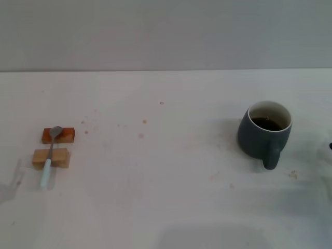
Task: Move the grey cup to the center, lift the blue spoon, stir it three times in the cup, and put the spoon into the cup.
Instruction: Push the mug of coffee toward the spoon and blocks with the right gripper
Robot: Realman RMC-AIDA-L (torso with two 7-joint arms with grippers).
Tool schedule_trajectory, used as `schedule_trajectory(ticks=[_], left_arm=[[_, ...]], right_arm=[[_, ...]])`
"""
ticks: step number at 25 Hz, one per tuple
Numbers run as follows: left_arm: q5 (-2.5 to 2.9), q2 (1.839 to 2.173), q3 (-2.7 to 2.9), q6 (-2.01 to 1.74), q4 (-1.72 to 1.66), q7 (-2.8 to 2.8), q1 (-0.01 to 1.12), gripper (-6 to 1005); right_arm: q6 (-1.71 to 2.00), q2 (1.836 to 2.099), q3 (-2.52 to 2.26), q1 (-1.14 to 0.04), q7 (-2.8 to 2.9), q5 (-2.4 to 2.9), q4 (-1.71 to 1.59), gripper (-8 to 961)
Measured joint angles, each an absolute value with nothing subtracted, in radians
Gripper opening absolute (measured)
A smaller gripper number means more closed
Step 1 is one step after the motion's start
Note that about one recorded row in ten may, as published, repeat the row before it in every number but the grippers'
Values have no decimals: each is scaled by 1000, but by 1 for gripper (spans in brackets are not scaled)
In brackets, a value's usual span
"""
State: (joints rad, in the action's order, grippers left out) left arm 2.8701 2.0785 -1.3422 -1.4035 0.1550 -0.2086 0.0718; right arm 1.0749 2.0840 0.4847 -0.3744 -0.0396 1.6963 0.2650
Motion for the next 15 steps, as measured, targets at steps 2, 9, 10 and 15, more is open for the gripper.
schedule_trajectory(ticks=[2,9,10,15], left_arm=[[2870,2079,-1342,-1403,155,-209,72,810],[2870,2079,-1342,-1404,155,-209,74,810],[2870,2079,-1342,-1404,155,-209,74,810],[2870,2079,-1341,-1404,155,-217,74,809]], right_arm=[[1063,2084,479,-379,-35,1696,272,-1],[1040,2085,446,-394,-34,1697,287,-1],[1040,2085,446,-394,-34,1697,287,-1],[1039,2085,428,-402,-33,1697,302,-1]])
